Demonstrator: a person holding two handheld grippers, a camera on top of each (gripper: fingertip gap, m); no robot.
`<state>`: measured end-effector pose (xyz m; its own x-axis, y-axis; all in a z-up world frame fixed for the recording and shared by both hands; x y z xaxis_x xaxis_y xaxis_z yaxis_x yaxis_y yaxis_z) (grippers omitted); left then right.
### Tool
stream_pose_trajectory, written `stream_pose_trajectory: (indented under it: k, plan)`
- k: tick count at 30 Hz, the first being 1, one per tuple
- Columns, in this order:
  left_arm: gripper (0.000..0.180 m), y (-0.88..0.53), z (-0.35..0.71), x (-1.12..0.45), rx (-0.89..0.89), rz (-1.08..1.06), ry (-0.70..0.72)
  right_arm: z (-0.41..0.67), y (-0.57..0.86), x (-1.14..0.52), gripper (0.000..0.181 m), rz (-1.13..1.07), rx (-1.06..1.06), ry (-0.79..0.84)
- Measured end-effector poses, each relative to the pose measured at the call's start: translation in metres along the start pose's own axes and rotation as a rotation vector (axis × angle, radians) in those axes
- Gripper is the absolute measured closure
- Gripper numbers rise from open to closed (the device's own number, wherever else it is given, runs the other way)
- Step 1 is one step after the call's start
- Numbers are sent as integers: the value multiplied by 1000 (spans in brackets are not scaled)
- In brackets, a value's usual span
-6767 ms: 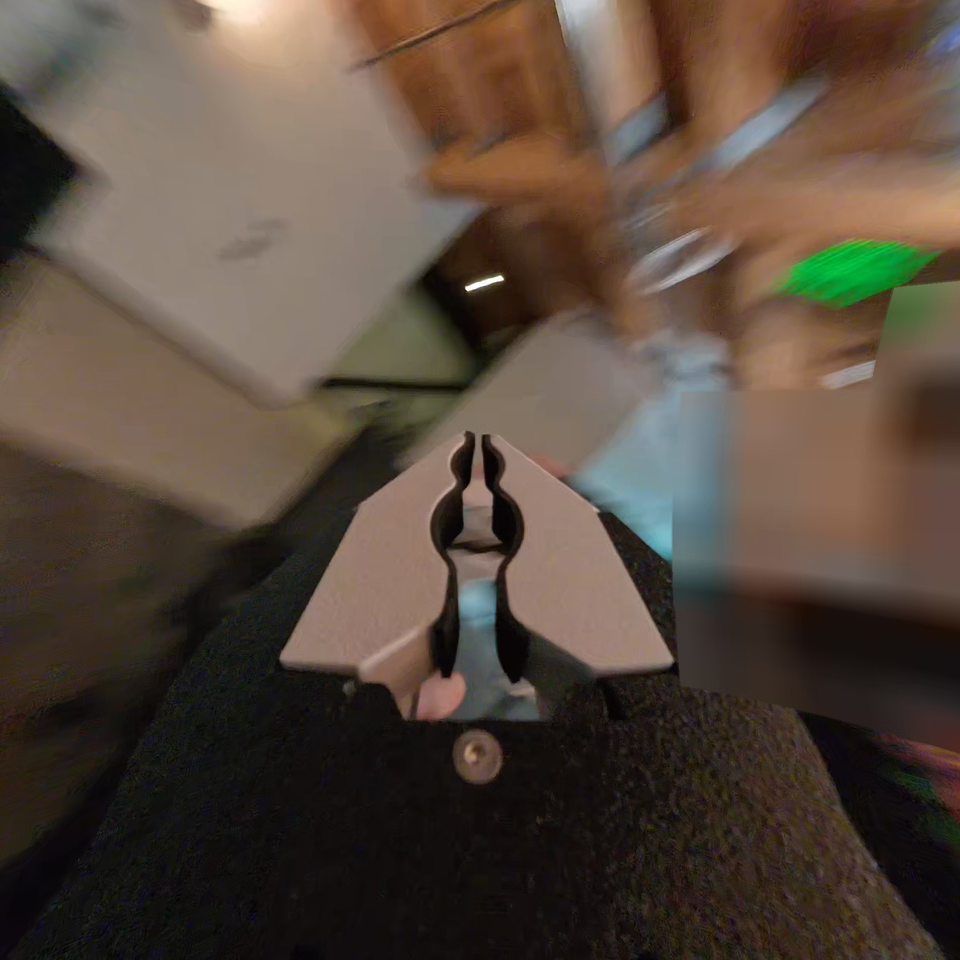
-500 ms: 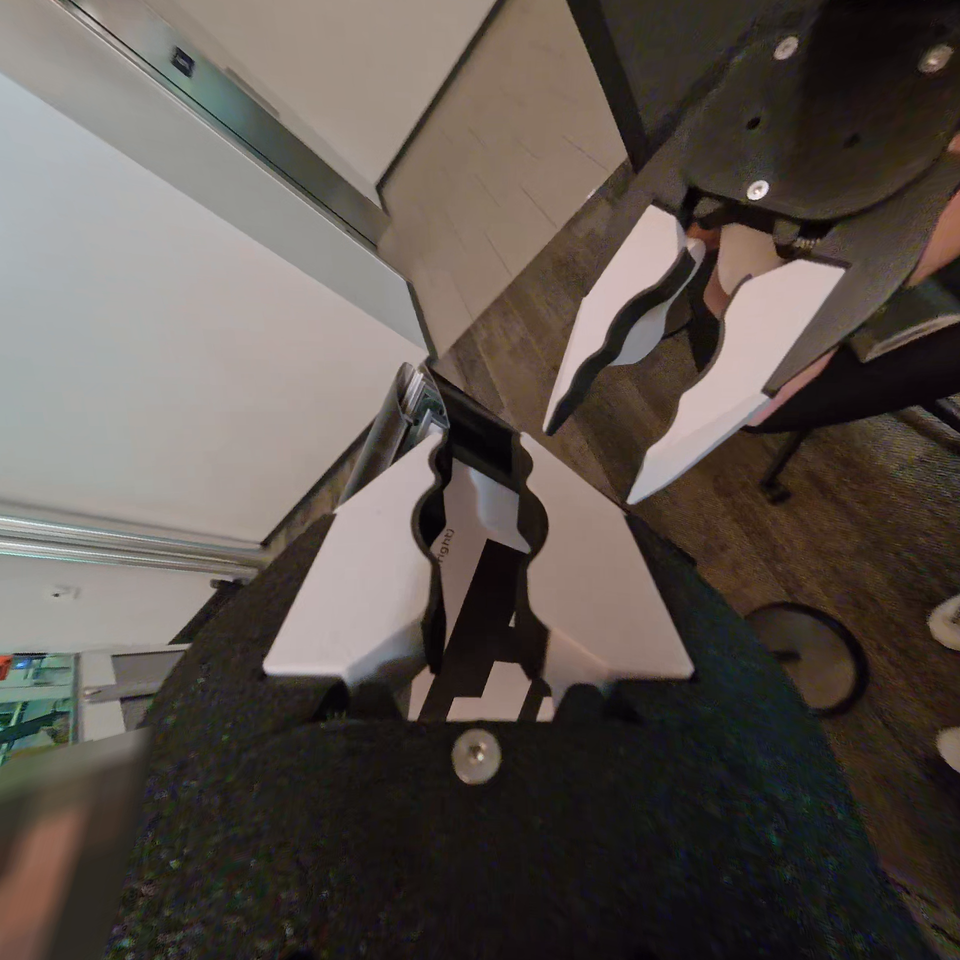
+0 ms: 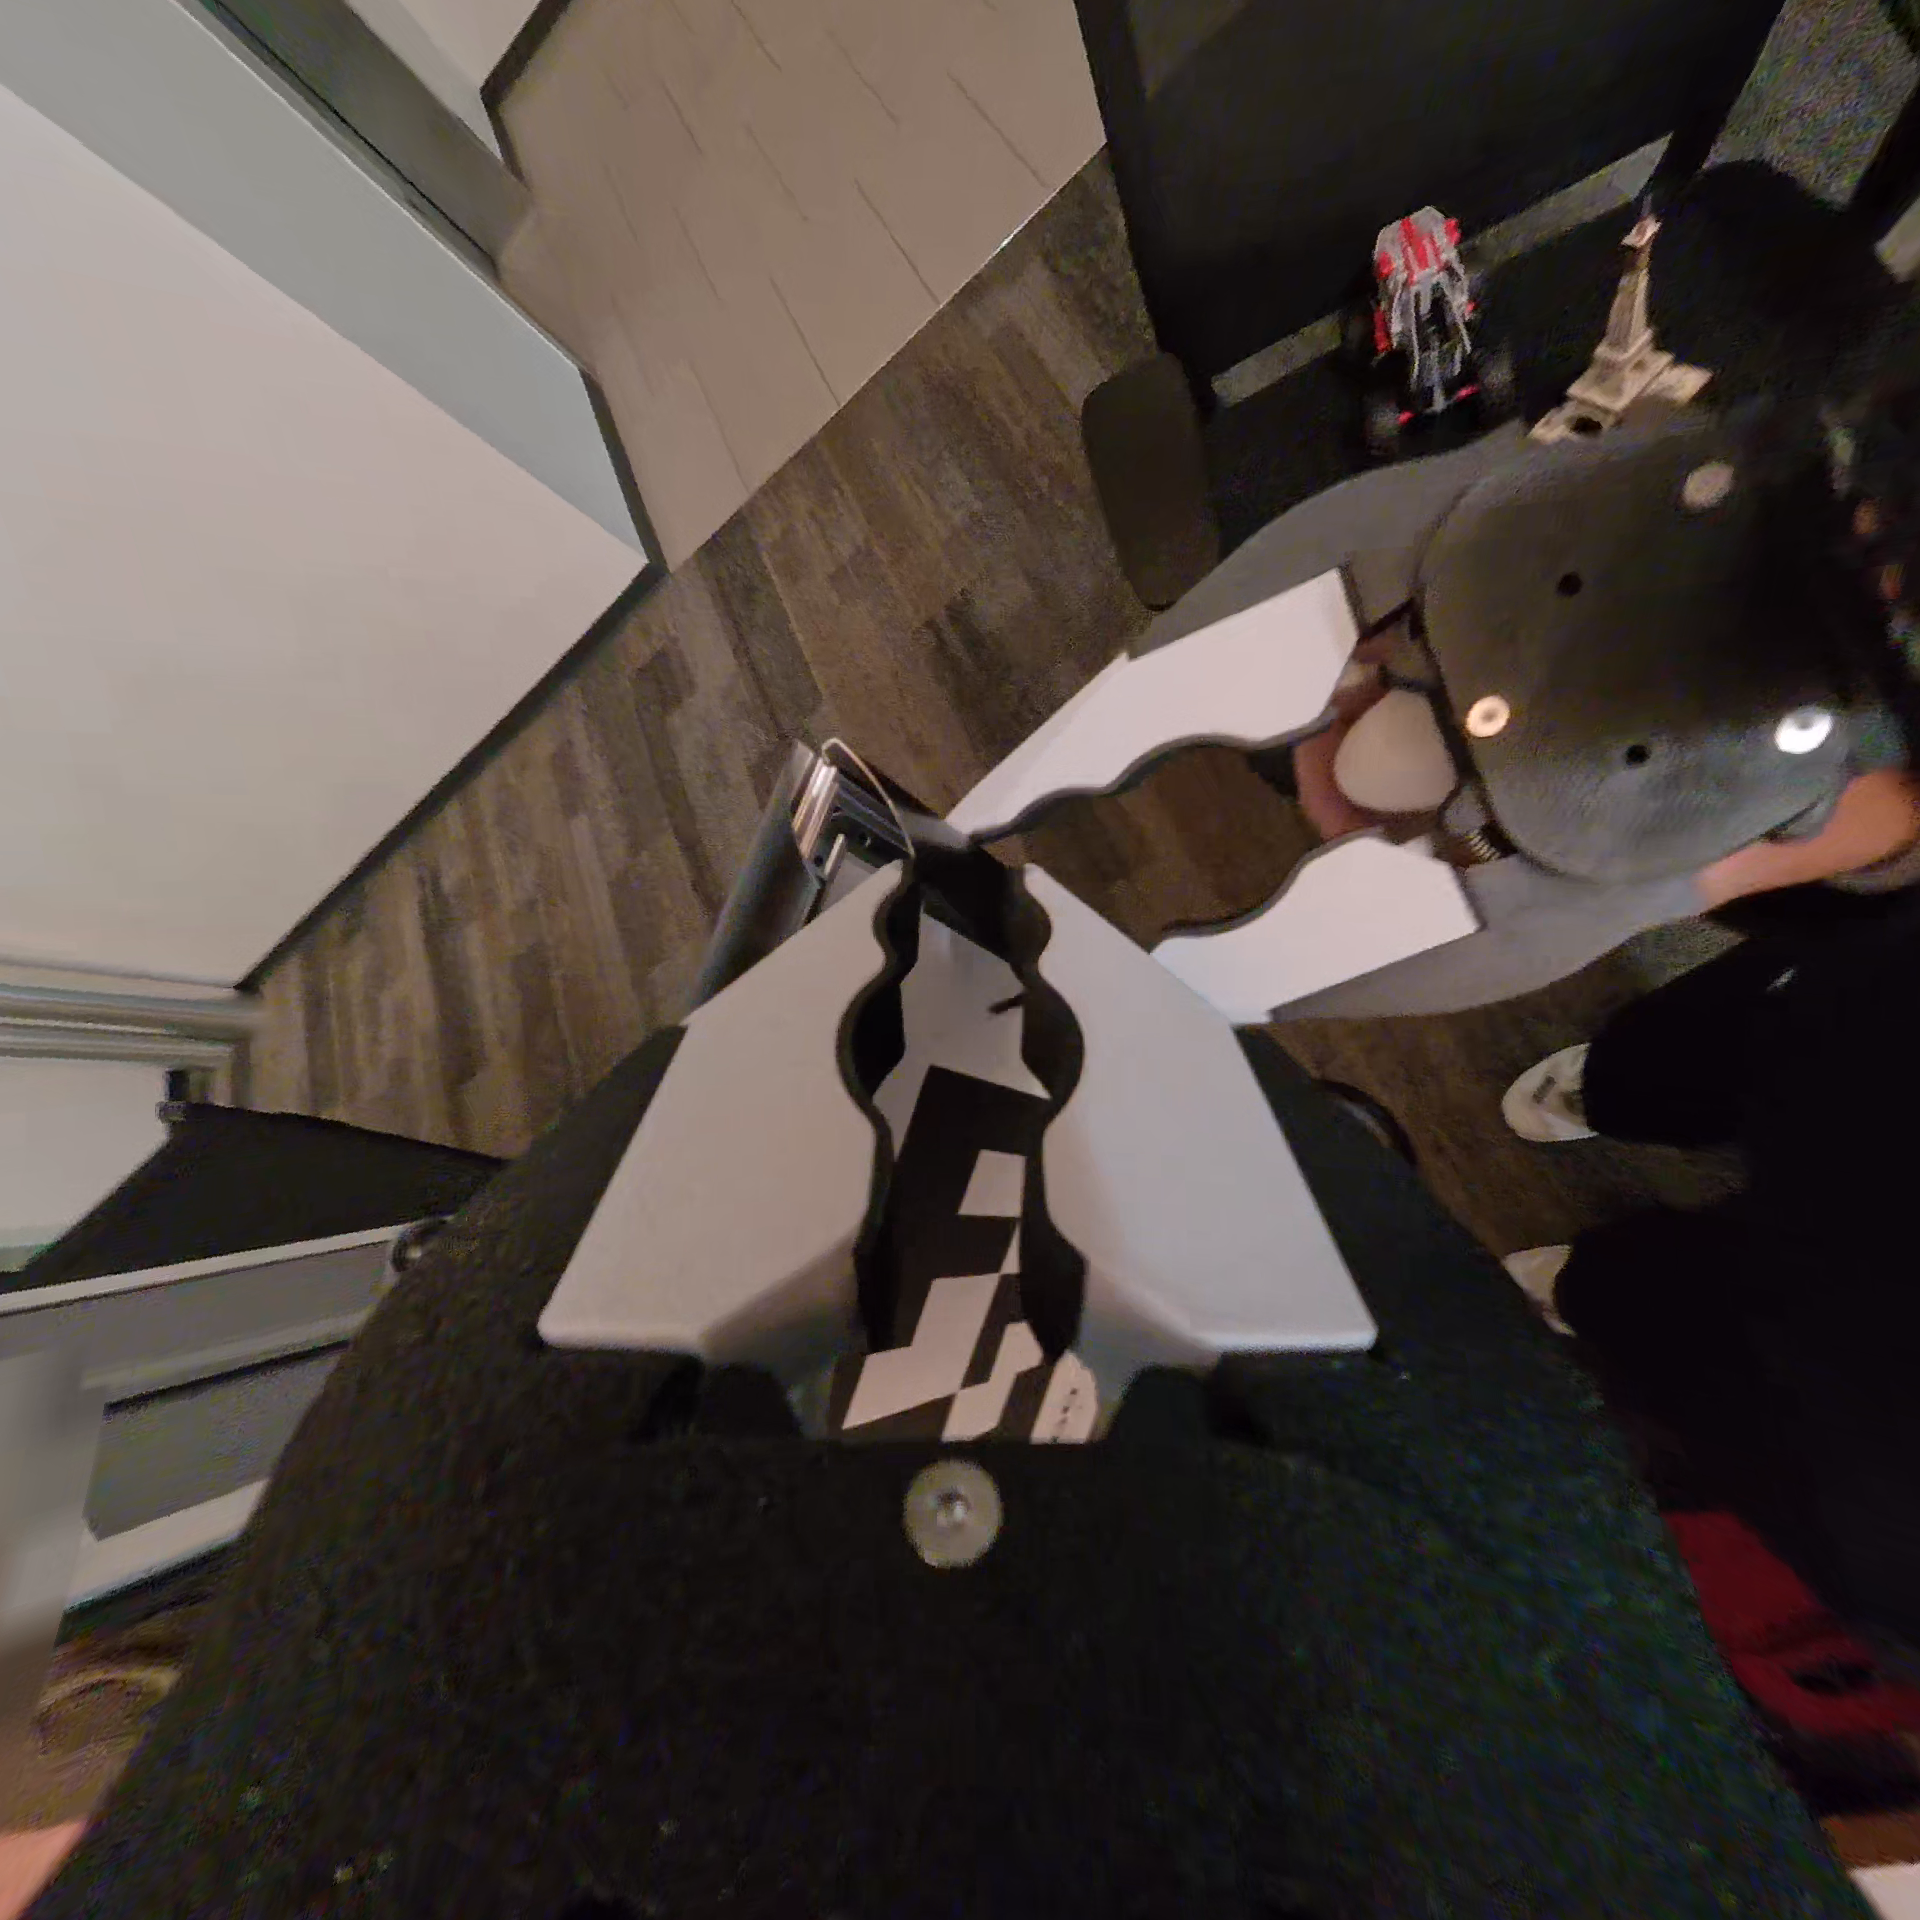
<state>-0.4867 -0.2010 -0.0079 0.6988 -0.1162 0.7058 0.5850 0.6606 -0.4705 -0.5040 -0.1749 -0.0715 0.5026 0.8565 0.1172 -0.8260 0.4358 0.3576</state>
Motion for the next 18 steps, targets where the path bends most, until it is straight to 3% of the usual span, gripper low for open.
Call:
stream_pose_trajectory:
  k: [10, 18]
  plan:
    - [156, 3, 4, 0, 153, -69, -41, 2, 0, -5, 146, -49, -4, -79]
    - [160, 0, 9, 1, 237, -216, -34, 3, 2, -3, 147, -17, -115, -77]
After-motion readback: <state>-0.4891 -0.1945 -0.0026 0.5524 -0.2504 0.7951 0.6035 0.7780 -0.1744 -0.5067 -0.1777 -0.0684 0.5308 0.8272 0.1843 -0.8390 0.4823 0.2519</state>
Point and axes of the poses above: each gripper's, where its closed fingertips meet, x back along the fingers, z out of its top, y = z × x across the jaws, the point moved 5 cm from there along x, back along the fingers, and after that the axes turned 8 degrees about -y, right-handed, at the moved point
